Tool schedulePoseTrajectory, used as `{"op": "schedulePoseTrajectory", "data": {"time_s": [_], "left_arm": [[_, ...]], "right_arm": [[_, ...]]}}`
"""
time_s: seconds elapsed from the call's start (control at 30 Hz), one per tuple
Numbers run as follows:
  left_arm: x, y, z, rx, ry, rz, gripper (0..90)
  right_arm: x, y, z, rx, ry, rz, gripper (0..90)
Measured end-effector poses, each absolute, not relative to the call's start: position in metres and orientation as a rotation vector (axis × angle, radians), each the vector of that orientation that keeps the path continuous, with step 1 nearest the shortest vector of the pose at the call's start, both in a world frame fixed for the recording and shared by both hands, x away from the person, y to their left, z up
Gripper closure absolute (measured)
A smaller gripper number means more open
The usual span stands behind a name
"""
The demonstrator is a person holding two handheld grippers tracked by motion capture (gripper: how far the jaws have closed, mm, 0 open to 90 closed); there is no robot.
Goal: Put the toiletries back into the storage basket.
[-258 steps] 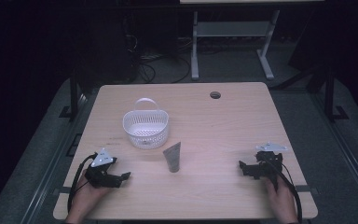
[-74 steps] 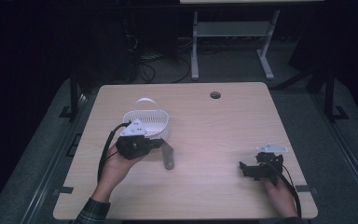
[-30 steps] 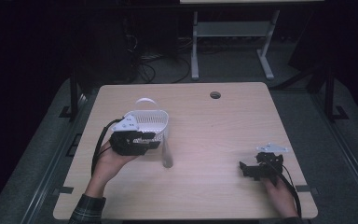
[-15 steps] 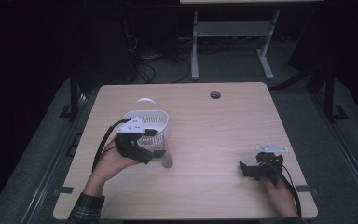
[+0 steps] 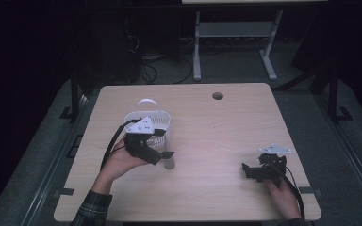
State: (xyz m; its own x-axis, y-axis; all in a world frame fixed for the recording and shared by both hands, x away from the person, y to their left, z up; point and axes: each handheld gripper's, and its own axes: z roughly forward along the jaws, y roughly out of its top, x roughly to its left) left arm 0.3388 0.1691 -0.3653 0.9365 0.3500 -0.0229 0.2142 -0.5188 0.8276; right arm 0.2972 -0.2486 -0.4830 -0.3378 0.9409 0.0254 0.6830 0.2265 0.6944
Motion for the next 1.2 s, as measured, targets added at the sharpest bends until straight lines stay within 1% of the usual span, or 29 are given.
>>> {"op": "schedulePoseTrajectory", "data": {"time_s": [0.43,0.6,0.63,0.77,1.2], "left_arm": [[0.346,0.158,-0.372,2.153,0.382,0.157,14.4],[0.345,0.158,-0.372,2.144,0.385,0.152,22.0],[0.345,0.158,-0.372,2.14,0.387,0.152,22.0],[0.345,0.158,-0.372,2.14,0.389,0.164,30.1],[0.345,0.16,-0.37,2.155,0.388,0.168,31.1]], "right_arm": [[0.297,-0.249,-0.483,1.493,2.106,0.872,0.0],[0.297,-0.249,-0.483,1.494,2.106,0.873,0.0],[0.297,-0.249,-0.483,1.494,2.106,0.873,0.0],[0.297,-0.249,-0.483,1.493,2.106,0.873,0.0],[0.297,-0.249,-0.483,1.494,2.106,0.872,0.0]]}}
